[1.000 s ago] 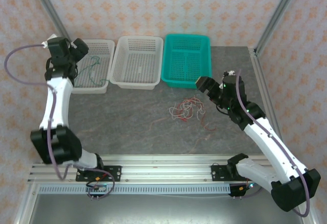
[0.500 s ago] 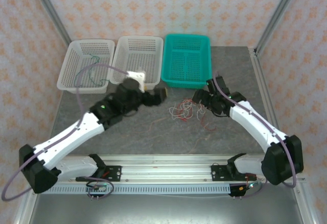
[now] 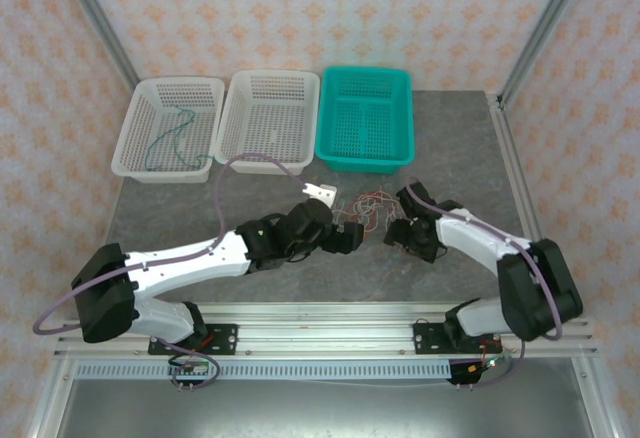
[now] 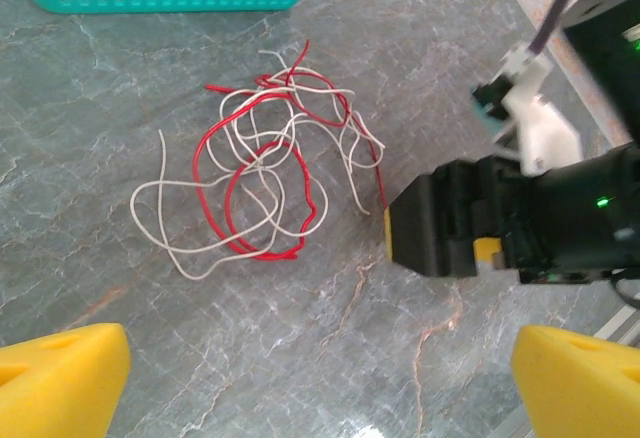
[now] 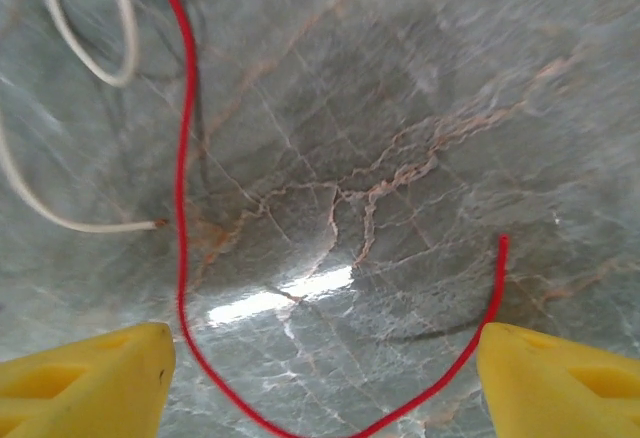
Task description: Untangle the cables
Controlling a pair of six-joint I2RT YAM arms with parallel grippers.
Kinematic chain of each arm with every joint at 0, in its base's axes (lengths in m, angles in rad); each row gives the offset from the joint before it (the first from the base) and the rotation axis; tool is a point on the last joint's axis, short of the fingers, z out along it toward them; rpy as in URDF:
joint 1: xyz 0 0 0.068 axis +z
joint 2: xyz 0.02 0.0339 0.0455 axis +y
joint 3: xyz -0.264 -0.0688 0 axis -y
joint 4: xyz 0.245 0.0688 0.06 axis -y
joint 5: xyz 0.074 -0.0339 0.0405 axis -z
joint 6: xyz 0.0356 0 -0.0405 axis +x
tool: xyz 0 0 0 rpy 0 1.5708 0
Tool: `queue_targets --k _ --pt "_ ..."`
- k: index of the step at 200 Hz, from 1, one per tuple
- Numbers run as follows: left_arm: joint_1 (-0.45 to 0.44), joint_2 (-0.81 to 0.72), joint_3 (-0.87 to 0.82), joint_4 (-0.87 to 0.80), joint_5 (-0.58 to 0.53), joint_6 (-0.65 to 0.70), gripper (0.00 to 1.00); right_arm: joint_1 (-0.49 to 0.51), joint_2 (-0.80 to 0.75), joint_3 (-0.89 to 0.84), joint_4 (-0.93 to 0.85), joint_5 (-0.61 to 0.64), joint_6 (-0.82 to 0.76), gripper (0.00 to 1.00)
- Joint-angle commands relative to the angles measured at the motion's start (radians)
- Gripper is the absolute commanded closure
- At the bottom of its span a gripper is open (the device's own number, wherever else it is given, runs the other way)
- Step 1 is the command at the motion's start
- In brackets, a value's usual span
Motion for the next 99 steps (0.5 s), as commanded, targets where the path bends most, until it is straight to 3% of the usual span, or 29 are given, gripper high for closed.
queue_targets --k 1,21,42,69,99 --pt "-0.004 -0.002 0.004 0.062 -0.055 -0.001 0.01 0.004 0.071 0.040 -0.026 -0.040 -0.065 0.24" --pt "-0.003 0.004 0.012 0.062 -0.058 0.025 0.01 0.015 0.118 0.066 -0.030 0.000 -0.088 0.32" --pt "-0.002 0.016 0.032 0.044 -0.056 0.060 0.01 0.031 0.126 0.094 -0.053 0.036 -0.114 0.33" --pt "-0.003 0.024 0.058 0.025 -0.052 0.111 0.01 0.046 0.135 0.116 -0.046 -0.007 -0.144 0.41" --pt "-0.002 0.019 0.068 0.011 -0.062 0.148 0.01 0.086 0.129 0.149 -0.076 -0.059 -0.138 0.36"
